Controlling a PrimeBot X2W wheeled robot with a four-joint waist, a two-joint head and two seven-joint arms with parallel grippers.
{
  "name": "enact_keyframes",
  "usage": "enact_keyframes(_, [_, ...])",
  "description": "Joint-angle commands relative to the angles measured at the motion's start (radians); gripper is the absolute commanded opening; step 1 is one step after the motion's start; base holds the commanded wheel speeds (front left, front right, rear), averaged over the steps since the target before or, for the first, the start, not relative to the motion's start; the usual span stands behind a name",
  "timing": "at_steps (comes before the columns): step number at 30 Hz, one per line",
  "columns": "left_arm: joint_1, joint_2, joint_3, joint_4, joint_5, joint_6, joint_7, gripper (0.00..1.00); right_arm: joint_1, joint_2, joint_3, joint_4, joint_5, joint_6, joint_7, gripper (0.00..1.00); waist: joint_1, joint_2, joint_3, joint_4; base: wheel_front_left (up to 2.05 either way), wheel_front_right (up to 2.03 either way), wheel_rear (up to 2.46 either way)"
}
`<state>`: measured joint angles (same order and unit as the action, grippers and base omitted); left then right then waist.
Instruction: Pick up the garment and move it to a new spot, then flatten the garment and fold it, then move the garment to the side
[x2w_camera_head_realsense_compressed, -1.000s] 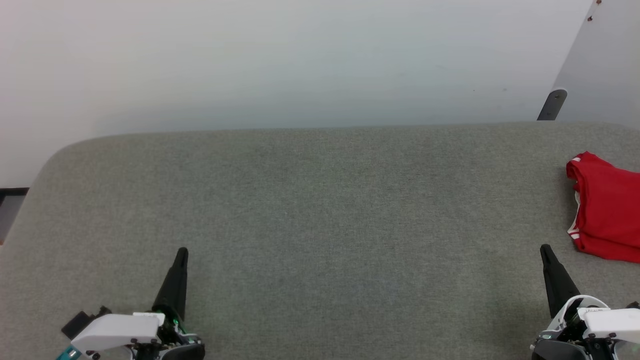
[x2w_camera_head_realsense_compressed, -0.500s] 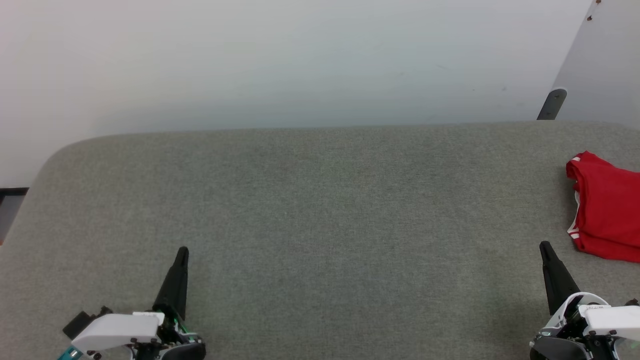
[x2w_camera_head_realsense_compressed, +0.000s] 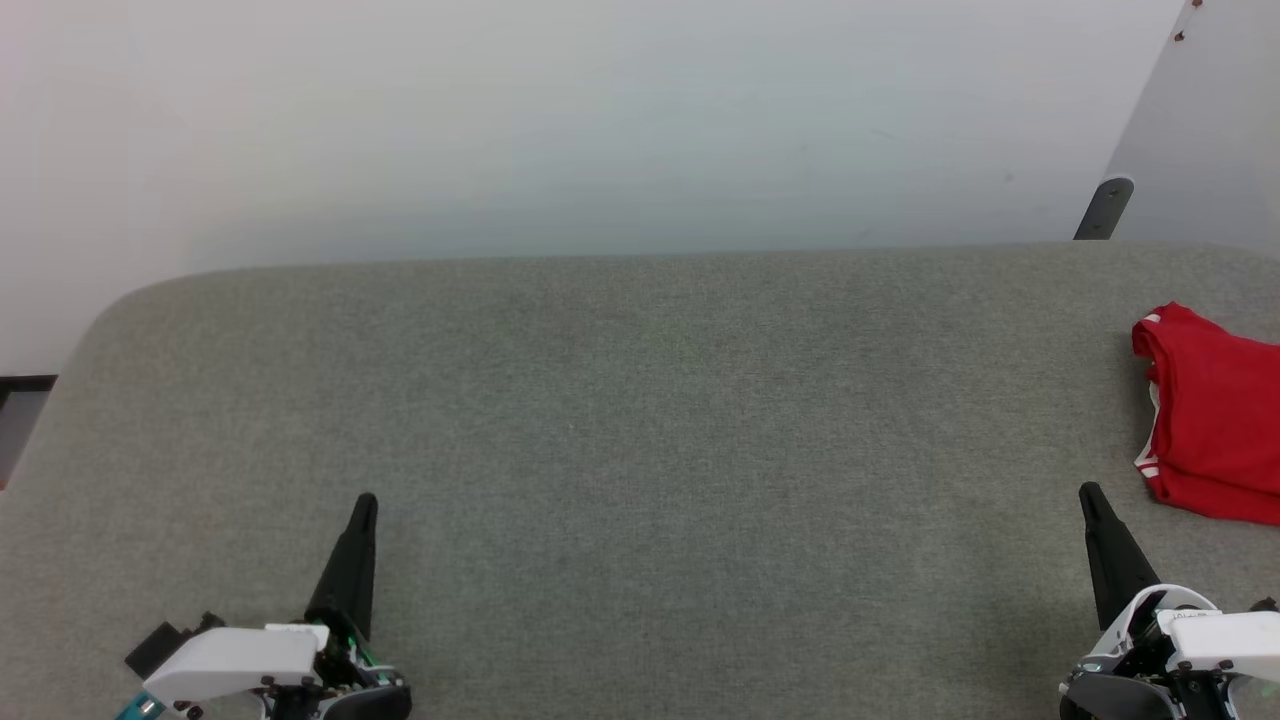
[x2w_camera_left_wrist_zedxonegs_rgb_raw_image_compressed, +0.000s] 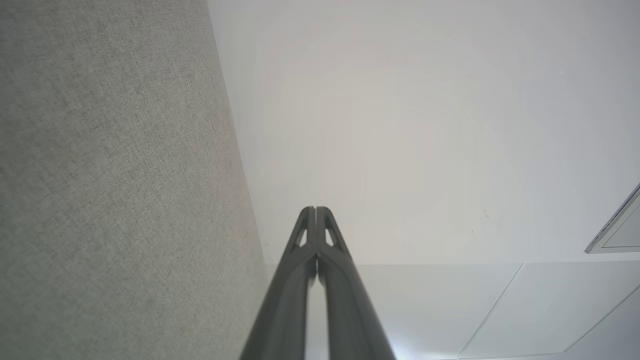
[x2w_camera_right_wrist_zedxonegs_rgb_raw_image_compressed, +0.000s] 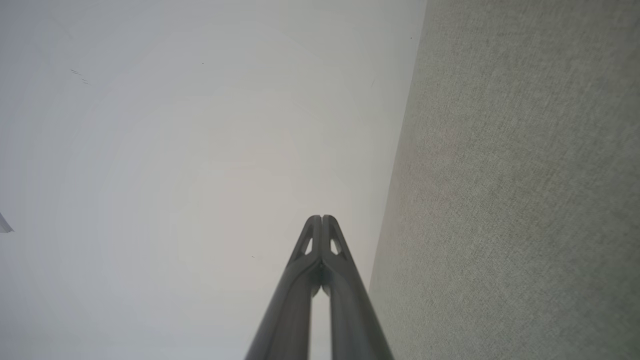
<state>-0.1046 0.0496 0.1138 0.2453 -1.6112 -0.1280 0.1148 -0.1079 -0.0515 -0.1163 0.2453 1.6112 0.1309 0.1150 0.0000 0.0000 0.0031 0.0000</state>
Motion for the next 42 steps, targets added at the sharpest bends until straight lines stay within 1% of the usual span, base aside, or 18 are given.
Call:
enact_keyframes(1, [-0.009, -0.001, 0.0, 0.001, -0.003, -0.005, 0.003, 0.0, -0.003, 0.004, 0.004, 0.0, 0.003, 0.0, 0.002, 0.0, 0.0, 0.0, 0.0, 0.0, 0.0, 0.0, 0.0])
enact_keyframes(42, [-0.009, -0.001, 0.0, 0.001, -0.003, -0.005, 0.002, 0.0, -0.003, 0.004, 0.004, 0.0, 0.003, 0.0, 0.002, 0.0, 0.0, 0.0, 0.0, 0.0, 0.0, 0.0, 0.0])
